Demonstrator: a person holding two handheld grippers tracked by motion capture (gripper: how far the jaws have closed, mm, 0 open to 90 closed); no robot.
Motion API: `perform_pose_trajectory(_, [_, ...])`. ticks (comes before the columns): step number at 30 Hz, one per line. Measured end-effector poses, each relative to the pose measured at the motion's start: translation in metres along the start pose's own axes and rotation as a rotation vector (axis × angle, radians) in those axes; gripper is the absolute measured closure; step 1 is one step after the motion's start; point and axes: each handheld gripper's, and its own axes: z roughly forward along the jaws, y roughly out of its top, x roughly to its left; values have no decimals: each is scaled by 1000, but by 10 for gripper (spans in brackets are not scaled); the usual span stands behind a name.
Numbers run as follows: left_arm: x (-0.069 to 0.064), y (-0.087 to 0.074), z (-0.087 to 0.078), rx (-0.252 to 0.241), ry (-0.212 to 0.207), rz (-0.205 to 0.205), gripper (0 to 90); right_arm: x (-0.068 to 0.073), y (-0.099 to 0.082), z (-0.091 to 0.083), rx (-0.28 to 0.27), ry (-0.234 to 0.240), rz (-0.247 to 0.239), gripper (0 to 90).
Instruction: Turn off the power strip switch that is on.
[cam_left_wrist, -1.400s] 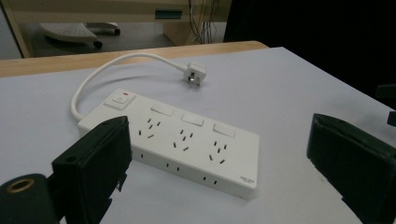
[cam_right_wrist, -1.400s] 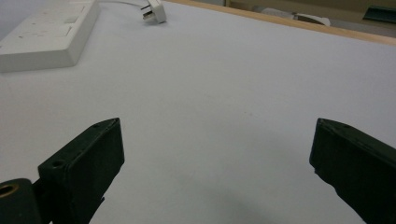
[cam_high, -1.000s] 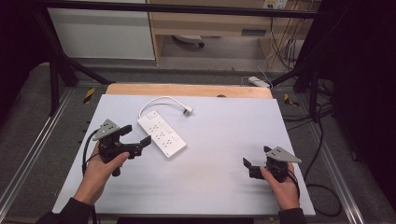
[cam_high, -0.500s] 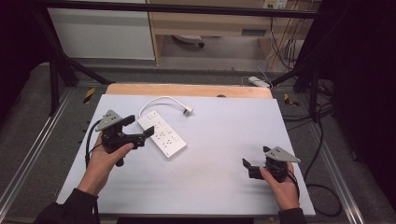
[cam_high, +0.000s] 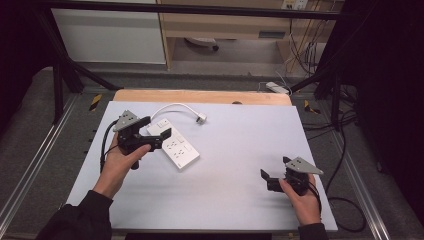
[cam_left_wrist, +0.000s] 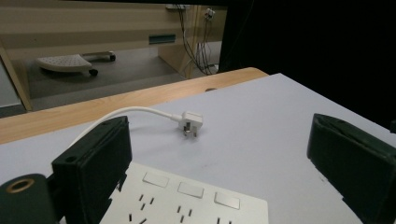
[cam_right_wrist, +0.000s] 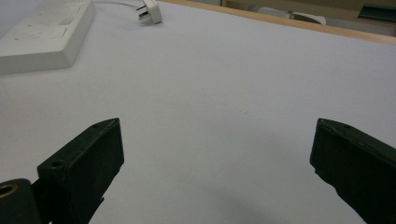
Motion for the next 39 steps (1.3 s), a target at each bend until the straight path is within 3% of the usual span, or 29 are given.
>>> perform_pose_trajectory(13, [4,0,22,28,3,-2,64,0,0,0,0,1,-1,32])
perform_pose_trajectory(39, [11,-3,43,49,28,-5,71,-1,0,0,0,3,-4,32])
